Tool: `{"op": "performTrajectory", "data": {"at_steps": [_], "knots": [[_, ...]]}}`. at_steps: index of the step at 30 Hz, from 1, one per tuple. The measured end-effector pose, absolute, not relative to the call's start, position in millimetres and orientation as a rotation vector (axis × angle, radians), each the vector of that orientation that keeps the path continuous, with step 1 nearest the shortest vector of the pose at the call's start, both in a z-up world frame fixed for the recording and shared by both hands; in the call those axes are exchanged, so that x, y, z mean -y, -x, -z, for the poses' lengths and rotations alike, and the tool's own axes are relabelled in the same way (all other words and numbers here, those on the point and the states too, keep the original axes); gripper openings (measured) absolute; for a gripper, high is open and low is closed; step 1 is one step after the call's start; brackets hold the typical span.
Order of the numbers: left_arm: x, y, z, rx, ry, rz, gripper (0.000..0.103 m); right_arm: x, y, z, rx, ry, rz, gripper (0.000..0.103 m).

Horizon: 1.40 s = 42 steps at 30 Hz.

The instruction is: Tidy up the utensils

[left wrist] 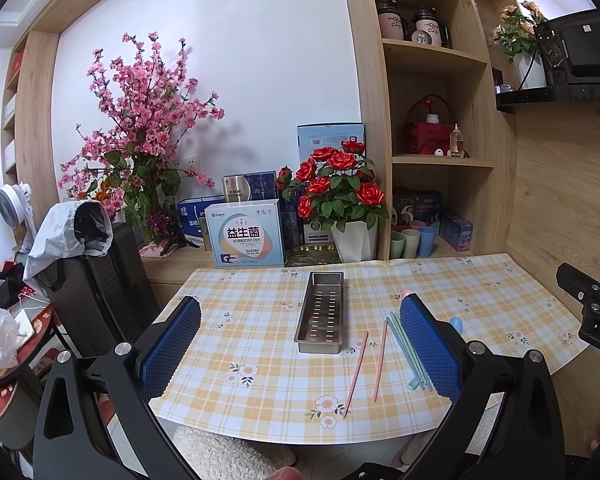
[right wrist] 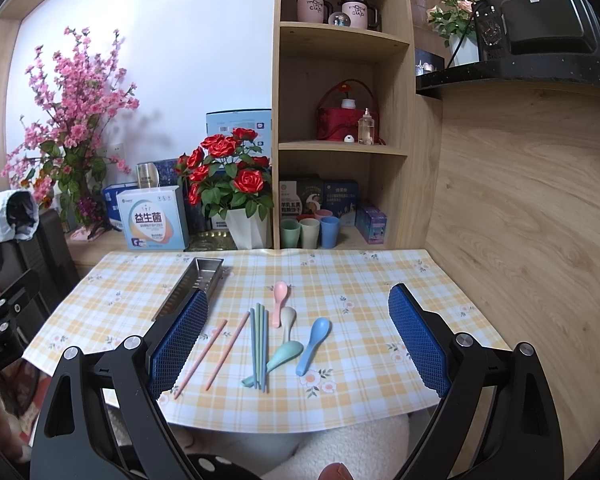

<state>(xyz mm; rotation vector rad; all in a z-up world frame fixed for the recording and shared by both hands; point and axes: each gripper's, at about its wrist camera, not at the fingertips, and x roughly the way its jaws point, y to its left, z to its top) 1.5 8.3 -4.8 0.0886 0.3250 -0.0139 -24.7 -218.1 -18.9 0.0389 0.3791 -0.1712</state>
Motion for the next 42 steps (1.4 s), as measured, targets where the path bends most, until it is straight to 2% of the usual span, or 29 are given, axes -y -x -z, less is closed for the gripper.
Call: {"op": "performTrajectory", "data": {"at_steps": [28,36,42], "knots": [[-12.1,-3.5,6.9,-0.344,-0.071,0.019,0.098,219.4,20.2,21.7,-0.397,-0.047,0.147,0.089],[-18.3,-32.9,-2.0,-0.308,-0.081,0.051,0.098,235.8,-13.5,16.8,-0.396,-0.059,0.120,0.089],[-25.1,-76.4,-4.5,-0.323,-0.057,0.123,0.098,242.0,-71.9,16.6,-0.421,-0.077,0.035,0.089]]}}
